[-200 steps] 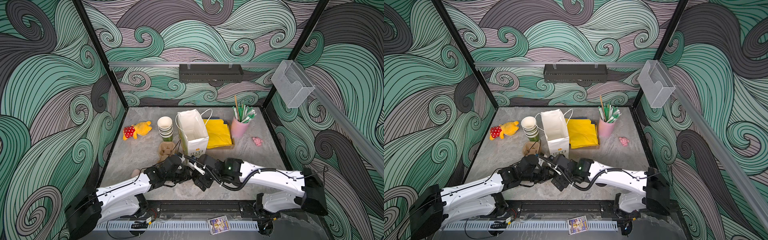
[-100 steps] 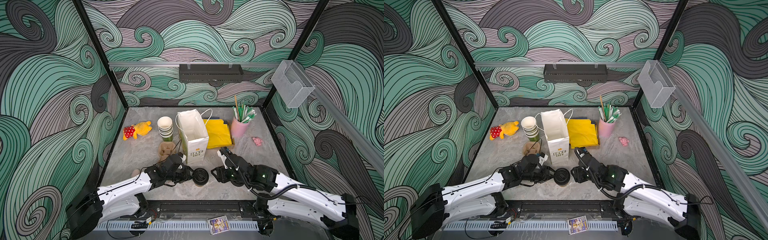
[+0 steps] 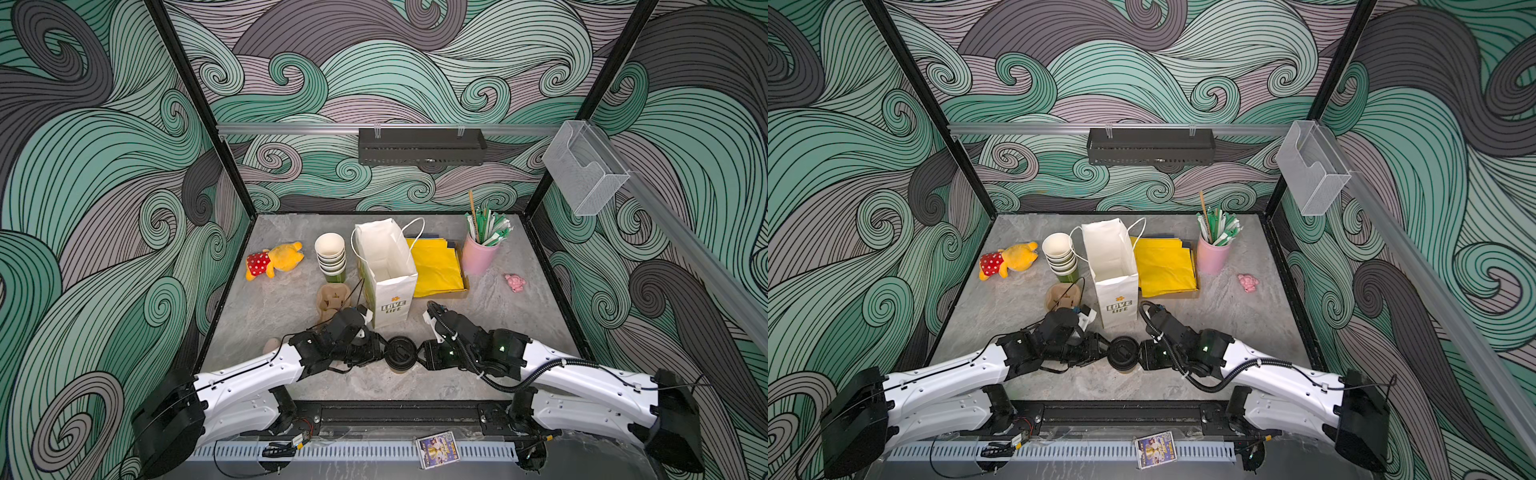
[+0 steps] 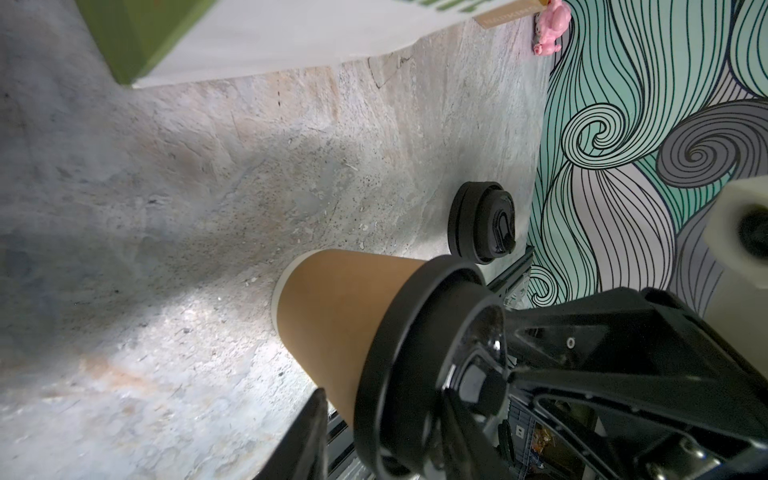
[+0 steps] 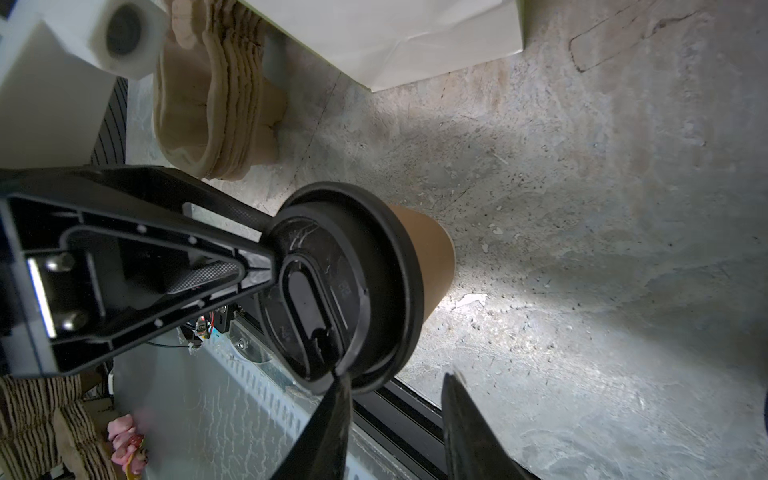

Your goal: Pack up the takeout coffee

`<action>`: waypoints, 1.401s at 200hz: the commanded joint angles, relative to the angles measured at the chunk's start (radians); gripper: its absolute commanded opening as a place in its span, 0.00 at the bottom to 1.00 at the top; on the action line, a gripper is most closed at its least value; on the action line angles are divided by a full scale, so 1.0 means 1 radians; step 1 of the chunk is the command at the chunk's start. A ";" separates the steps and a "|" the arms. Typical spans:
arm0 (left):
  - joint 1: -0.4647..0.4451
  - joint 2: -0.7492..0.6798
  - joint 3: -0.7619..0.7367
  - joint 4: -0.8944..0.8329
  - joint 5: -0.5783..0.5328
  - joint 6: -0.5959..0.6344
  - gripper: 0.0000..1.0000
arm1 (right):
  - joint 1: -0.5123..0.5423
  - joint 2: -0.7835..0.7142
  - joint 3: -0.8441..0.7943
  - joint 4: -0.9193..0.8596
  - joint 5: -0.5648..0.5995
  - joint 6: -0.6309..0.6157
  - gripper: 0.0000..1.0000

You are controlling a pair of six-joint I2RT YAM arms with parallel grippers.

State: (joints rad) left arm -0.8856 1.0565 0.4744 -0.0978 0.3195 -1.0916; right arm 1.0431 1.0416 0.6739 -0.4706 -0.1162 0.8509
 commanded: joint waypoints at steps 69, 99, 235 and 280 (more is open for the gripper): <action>0.007 0.035 0.001 -0.134 -0.021 0.023 0.41 | -0.022 0.032 -0.035 0.025 -0.019 0.024 0.29; 0.007 0.043 0.003 -0.135 -0.016 0.024 0.41 | -0.023 0.052 -0.041 0.037 -0.032 0.030 0.28; 0.007 0.051 -0.008 -0.173 -0.036 0.029 0.36 | -0.027 0.167 -0.022 -0.089 -0.007 0.056 0.16; 0.007 0.036 -0.007 -0.181 -0.041 0.029 0.36 | -0.064 -0.053 -0.028 0.070 -0.005 0.040 0.24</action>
State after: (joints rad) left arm -0.8848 1.0691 0.4896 -0.1131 0.3244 -1.0843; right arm 1.0077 1.0691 0.6666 -0.4431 -0.1398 0.8948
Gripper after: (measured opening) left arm 0.362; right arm 0.225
